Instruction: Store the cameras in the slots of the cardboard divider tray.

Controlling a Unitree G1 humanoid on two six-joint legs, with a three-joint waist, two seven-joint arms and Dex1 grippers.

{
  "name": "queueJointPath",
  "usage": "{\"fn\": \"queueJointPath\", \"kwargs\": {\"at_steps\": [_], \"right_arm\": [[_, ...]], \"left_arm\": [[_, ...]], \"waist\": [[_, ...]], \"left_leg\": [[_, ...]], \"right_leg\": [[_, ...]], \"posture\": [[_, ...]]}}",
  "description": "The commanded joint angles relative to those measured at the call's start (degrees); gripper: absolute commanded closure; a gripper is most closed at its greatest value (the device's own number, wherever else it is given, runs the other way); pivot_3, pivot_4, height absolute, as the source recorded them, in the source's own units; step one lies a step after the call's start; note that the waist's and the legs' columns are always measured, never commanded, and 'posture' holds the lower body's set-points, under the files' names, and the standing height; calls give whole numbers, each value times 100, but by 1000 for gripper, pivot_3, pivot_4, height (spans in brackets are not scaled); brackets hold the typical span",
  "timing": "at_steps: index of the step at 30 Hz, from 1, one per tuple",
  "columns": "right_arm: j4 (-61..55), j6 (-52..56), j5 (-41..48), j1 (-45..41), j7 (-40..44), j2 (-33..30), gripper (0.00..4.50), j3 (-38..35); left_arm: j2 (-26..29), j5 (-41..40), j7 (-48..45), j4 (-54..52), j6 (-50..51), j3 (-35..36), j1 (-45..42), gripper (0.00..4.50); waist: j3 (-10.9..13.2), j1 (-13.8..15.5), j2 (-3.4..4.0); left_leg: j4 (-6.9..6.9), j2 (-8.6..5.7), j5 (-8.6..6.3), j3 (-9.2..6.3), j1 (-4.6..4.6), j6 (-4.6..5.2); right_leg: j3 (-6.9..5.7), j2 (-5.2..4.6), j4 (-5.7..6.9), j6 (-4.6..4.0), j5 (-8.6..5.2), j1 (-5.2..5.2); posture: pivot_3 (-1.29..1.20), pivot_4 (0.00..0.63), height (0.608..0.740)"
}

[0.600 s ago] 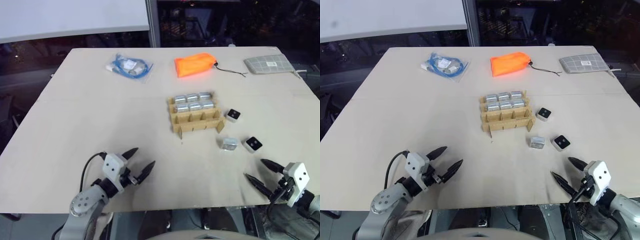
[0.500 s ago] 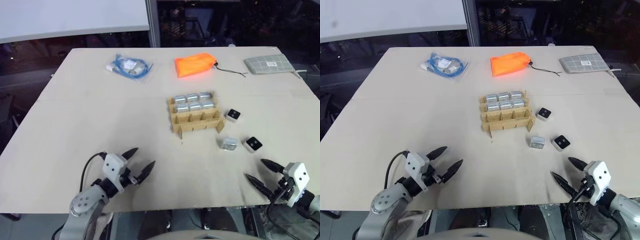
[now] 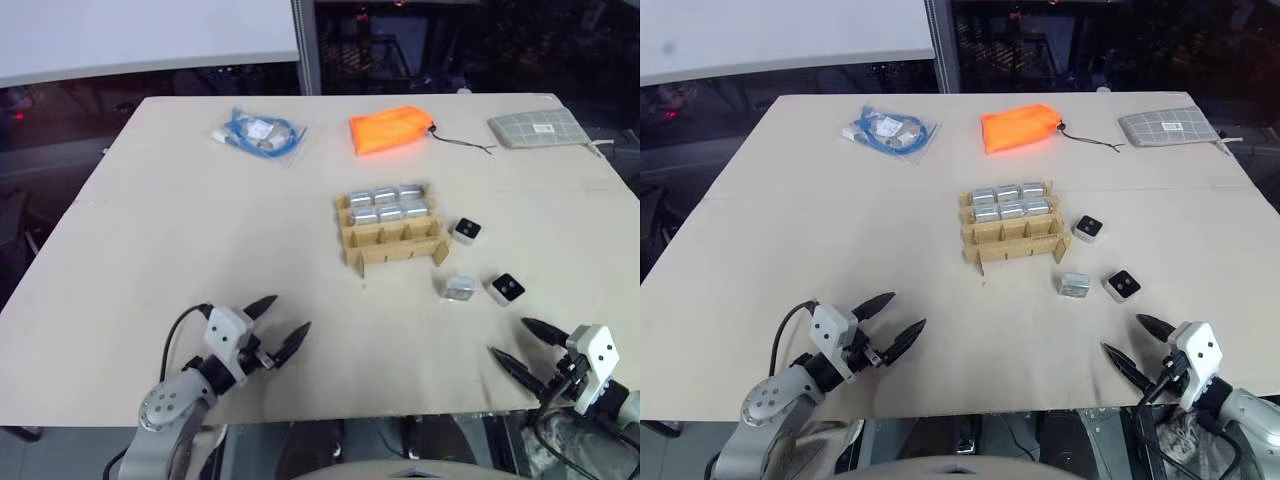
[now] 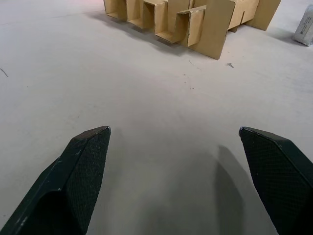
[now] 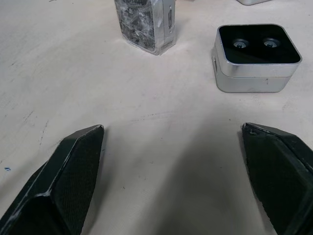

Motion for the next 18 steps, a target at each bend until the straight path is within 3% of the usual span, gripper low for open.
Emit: {"fn": "queueJointPath", "kwargs": {"at_steps": [1, 11, 18], "right_arm": [[-155, -39, 47, 55, -36, -9, 0, -138], [-173, -31, 56, 67, -59, -16, 0, -154], [-235, 77, 165, 36, -168, 16, 0, -229]], "left_arm": [[19, 16, 17, 137, 40, 37, 44, 113], [41, -3, 20, -72, 146, -26, 16, 113], [414, -478, -295, -486, 677, 141, -205, 113]], "waist": [[0, 0, 0], [0, -1, 0], [8, -4, -10]], "left_leg": [[0, 0, 0, 0, 0, 0], [0, 0, 0, 0, -1, -1], [-1, 1, 0, -1, -8, -1]], "right_leg": [[0, 0, 0, 0, 0, 0], [0, -2, 0, 0, 0, -1], [0, -2, 0, 0, 0, -7]], "posture": [[0, 150, 740], [0, 150, 740], [0, 150, 740]]}}
